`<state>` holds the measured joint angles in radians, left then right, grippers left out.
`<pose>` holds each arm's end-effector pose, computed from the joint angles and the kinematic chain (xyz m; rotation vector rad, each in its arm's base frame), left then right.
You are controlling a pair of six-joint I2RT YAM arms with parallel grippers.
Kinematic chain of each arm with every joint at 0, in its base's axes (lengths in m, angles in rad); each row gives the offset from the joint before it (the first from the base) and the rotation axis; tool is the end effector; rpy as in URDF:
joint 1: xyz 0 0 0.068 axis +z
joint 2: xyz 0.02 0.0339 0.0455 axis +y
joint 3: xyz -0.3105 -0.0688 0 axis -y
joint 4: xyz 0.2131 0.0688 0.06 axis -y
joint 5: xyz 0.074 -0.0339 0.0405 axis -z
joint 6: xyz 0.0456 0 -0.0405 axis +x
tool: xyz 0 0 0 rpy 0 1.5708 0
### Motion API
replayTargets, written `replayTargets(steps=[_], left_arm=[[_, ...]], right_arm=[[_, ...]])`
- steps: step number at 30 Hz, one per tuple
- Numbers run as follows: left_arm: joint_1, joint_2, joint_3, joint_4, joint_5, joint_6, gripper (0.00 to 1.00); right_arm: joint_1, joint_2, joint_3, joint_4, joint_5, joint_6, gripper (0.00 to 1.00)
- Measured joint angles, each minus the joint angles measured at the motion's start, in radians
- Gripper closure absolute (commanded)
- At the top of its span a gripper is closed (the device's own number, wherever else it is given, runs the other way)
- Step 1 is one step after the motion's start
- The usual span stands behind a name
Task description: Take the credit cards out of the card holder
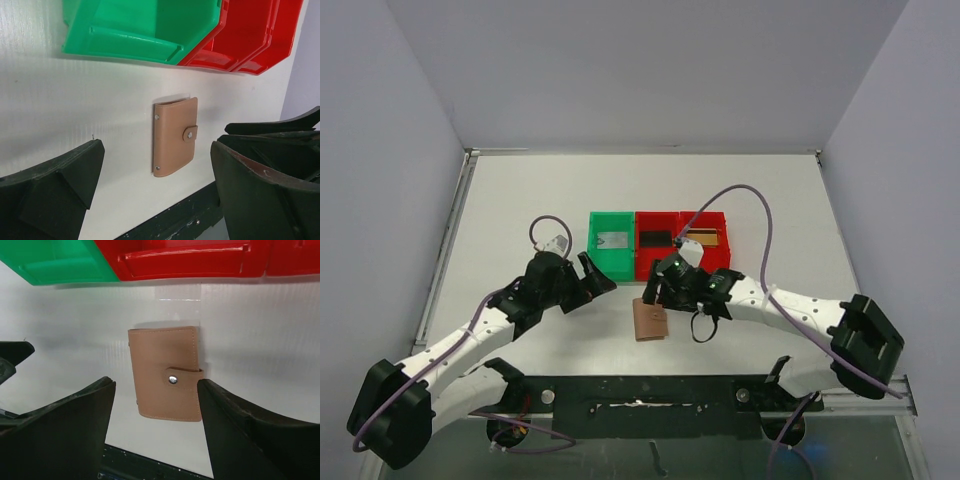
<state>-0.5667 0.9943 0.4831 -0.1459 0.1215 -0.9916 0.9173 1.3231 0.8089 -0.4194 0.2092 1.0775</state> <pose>0.1323 -0.0908 0.2490 -0.4374 2.3690 -0.9359 0.1470 0.1765 0.2666 0.2942 2.5531 0.5654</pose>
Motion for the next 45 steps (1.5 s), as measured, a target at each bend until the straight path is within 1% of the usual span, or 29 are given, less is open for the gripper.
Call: replayTargets(steps=[3,9,16,18,22,25,26,31,34,35,41,43,45], left_arm=[[0.003,0.01,0.0,-0.003,0.013,0.004,0.13],[0.006,0.01,0.0,-0.003,0.014,0.005,0.17],[0.006,0.002,0.0,-0.005,0.002,0.005,0.18],[0.006,-0.004,0.0,-0.005,-0.006,0.005,0.18],[0.006,-0.013,0.0,-0.011,-0.019,0.005,0.19],[0.006,-0.019,0.0,-0.018,-0.02,0.007,0.21],[0.006,-0.021,0.0,-0.02,-0.021,0.008,0.21],[0.006,-0.053,-0.005,-0.025,-0.031,0.007,0.22],[0.006,-0.08,-0.023,-0.023,-0.031,0.004,0.23],[0.006,-0.084,-0.026,-0.023,-0.031,0.005,0.23],[0.006,-0.059,-0.03,-0.023,-0.013,0.026,0.25],[0.006,-0.04,-0.03,-0.024,-0.006,0.029,0.25],[0.006,-0.031,-0.03,-0.023,-0.001,0.029,0.26]], right_arm=[[0.042,0.075,0.069,-0.039,0.05,0.006,0.37],[0.073,0.146,0.094,-0.112,0.084,0.008,0.46],[0.073,0.192,0.145,-0.137,0.085,0.0,0.54],[0.073,0.219,0.166,-0.137,0.082,-0.006,0.58],[0.079,0.28,0.212,-0.153,0.069,-0.01,0.59],[0.098,0.311,0.228,-0.162,0.067,-0.002,0.66],[0.101,0.321,0.23,-0.167,0.067,0.005,0.67],[0.112,0.361,0.264,-0.218,0.082,0.032,0.65],[0.112,0.362,0.265,-0.237,0.087,0.051,0.57],[0.113,0.362,0.265,-0.241,0.087,0.056,0.56],[0.119,0.362,0.265,-0.285,0.087,0.056,0.58],[0.119,0.364,0.265,-0.293,0.086,0.056,0.59],[0.119,0.371,0.265,-0.293,0.085,0.054,0.64]])
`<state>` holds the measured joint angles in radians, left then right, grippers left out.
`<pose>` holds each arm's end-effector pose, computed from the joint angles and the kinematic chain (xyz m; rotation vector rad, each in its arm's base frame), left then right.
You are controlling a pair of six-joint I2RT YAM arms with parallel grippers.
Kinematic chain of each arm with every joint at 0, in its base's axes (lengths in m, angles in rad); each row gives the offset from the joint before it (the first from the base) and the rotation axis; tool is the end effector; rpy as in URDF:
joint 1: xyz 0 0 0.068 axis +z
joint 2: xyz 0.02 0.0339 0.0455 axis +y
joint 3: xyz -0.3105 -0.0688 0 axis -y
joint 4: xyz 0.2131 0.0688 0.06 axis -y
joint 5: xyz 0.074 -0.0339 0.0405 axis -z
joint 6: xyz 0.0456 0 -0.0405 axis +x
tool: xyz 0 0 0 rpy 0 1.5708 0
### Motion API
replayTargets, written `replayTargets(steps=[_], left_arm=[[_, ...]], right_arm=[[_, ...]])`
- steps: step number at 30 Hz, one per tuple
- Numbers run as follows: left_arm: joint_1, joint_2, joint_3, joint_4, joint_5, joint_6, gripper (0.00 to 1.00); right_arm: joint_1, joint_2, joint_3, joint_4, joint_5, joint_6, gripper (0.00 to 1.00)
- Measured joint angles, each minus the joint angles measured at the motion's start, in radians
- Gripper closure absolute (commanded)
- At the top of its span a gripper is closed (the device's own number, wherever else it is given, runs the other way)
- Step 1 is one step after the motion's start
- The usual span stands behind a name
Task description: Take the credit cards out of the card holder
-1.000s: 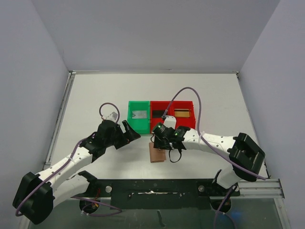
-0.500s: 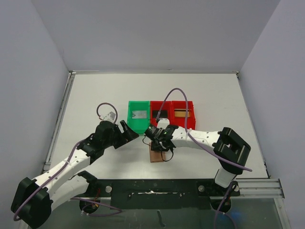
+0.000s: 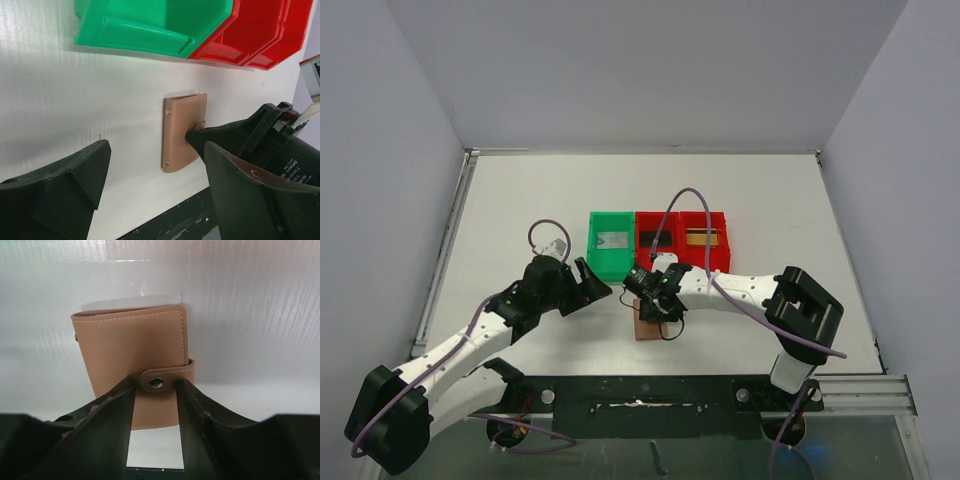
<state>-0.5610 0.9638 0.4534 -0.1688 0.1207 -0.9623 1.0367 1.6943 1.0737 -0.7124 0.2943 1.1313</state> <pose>0.1249 -0.0850 0.2419 -0.4142 2.3876 -0.9048 0.1612 0.2465 0.2322 0.1800 2.7647 0.1004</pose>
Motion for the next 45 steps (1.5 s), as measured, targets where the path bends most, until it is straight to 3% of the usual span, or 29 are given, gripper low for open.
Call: replayTargets(steps=[4,10,20,32,36,45], left_arm=[[-0.003,0.018,0.0,0.018,0.022,0.001,0.27],[-0.042,0.123,0.012,0.033,0.042,0.031,0.27],[-0.211,0.346,0.137,0.042,0.023,0.092,0.29],[-0.273,0.516,0.222,0.037,-0.026,0.111,0.53],[-0.284,0.535,0.235,0.03,-0.046,0.111,0.57],[-0.297,0.54,0.24,0.026,-0.076,0.11,0.58]], right_arm=[[-0.003,0.003,-0.003,0.008,-0.002,-0.008,0.76],[-0.051,-0.071,-0.105,0.118,-0.071,-0.036,0.82],[-0.122,-0.202,-0.314,0.395,-0.212,-0.052,0.97],[-0.176,-0.285,-0.485,0.656,-0.33,-0.021,1.0],[-0.184,-0.302,-0.497,0.663,-0.34,-0.013,1.0],[-0.186,-0.356,-0.498,0.549,-0.28,0.015,0.99]])
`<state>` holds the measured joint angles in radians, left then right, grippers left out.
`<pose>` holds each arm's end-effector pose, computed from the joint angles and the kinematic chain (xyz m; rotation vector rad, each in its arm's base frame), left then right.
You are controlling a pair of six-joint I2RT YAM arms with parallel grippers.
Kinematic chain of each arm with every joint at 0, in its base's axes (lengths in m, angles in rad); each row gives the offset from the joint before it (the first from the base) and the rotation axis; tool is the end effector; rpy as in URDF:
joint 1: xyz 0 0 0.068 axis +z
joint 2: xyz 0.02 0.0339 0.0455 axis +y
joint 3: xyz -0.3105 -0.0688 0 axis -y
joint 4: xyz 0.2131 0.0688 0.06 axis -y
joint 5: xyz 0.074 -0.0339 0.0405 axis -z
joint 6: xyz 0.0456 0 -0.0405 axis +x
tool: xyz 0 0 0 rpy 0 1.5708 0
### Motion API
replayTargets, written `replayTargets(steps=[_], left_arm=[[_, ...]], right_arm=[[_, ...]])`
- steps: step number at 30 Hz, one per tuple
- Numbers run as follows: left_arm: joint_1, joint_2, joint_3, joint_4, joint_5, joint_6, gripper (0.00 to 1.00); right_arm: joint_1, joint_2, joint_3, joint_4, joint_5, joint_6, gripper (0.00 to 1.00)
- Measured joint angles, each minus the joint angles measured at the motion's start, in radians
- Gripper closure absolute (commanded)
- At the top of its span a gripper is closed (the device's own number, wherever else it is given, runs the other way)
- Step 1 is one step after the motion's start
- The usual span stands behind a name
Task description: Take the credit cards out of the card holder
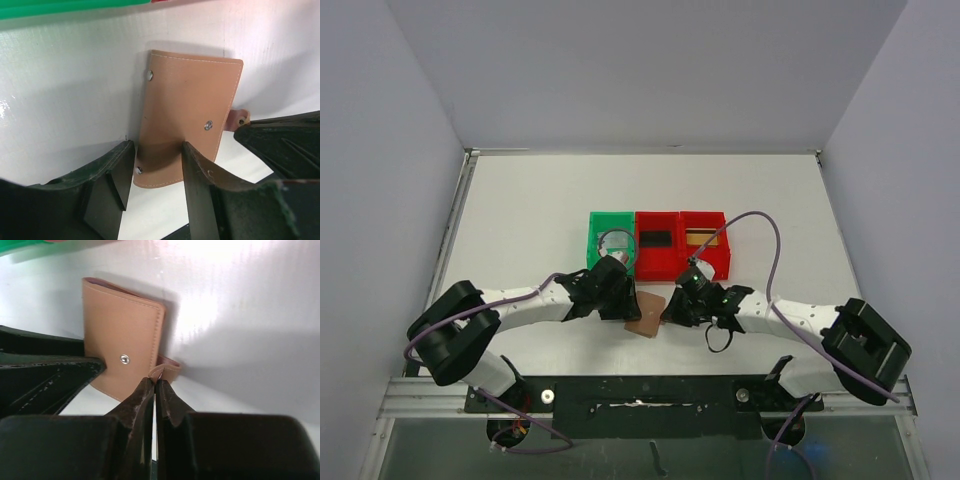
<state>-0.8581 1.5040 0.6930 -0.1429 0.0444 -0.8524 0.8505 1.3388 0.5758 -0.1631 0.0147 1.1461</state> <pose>0.1676 -0.1971 0.2126 0.0267 2.6871 -0.6853 0.1430 0.1619 0.2162 0.4017 2.6536 0.7428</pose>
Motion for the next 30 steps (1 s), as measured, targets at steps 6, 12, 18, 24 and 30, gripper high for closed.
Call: replayTargets(steps=[6,12,18,24,30], left_arm=[[-0.003,-0.002,0.001,-0.002,-0.003,0.001,0.57],[-0.004,-0.008,0.001,-0.011,-0.005,0.005,0.57],[-0.004,-0.008,0.001,-0.012,-0.005,0.026,0.56],[-0.004,-0.008,0.001,-0.012,-0.004,0.031,0.56],[-0.004,-0.013,0.001,-0.021,-0.004,0.031,0.56]], right_arm=[[0.001,-0.06,0.011,-0.137,0.064,0.015,0.81],[0.0,-0.117,0.015,-0.229,0.111,0.015,0.75],[-0.001,-0.126,0.008,-0.214,0.1,0.013,0.68],[-0.001,-0.124,-0.027,-0.098,0.044,0.016,0.66],[-0.001,-0.08,-0.072,-0.013,0.019,0.049,0.73]])
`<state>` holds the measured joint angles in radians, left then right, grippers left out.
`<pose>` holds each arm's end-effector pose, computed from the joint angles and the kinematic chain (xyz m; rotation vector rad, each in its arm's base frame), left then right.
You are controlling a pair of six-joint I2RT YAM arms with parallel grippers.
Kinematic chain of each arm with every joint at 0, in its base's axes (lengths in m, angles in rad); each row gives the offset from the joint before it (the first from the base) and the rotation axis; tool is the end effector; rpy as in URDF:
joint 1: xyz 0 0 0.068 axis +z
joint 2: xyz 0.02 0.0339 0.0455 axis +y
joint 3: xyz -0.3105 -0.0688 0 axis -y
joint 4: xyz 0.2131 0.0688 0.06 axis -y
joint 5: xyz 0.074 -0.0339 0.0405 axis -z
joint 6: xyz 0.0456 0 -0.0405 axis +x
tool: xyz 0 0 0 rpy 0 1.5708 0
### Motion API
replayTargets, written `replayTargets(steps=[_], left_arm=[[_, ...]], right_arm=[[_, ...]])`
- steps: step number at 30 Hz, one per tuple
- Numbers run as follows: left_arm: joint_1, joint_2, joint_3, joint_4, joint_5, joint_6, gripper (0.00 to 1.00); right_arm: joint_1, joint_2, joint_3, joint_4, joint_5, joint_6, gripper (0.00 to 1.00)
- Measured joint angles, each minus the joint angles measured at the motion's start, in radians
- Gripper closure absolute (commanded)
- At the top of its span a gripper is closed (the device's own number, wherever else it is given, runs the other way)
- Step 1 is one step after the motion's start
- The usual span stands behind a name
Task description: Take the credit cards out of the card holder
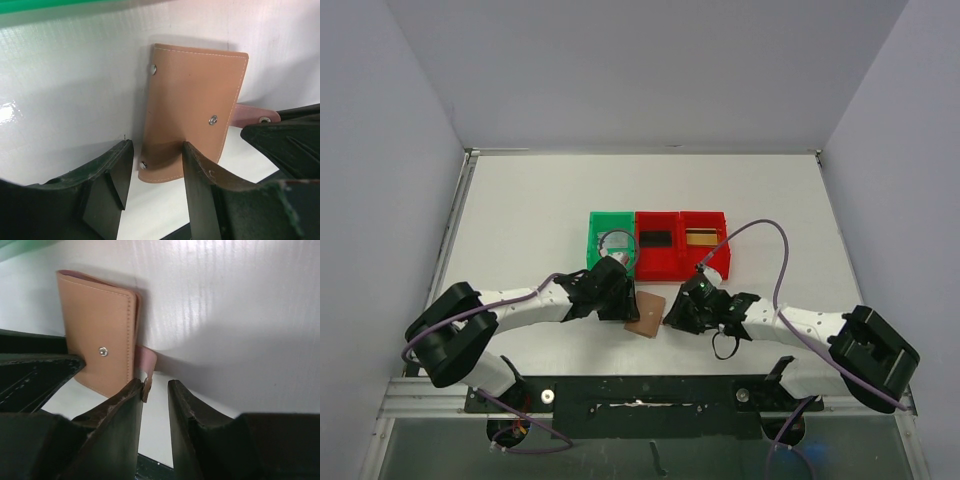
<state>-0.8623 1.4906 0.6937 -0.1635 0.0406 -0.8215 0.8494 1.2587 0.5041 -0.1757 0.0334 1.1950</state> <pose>0.1649 -0.1952 0.2146 0.0720 2.6854 -0.6676 0.1283 0.1435 0.2109 0.4763 2.6426 0.7365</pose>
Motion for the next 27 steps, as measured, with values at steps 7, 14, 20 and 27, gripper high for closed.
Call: replayTargets(steps=[7,14,20,27], left_arm=[[0.0,-0.016,-0.002,-0.029,-0.003,0.0,0.56],[0.0,-0.024,-0.005,-0.042,-0.003,0.0,0.56],[0.0,-0.024,-0.005,-0.044,-0.003,0.0,0.56],[0.0,-0.048,-0.005,-0.047,-0.011,0.0,0.56]], right_arm=[[-0.006,0.014,-0.021,0.025,-0.004,0.019,0.67],[-0.056,0.01,-0.032,0.048,-0.011,0.022,0.71],[-0.064,0.01,-0.05,0.101,-0.035,0.022,0.8],[-0.064,0.01,-0.116,0.182,-0.079,0.039,0.95]])
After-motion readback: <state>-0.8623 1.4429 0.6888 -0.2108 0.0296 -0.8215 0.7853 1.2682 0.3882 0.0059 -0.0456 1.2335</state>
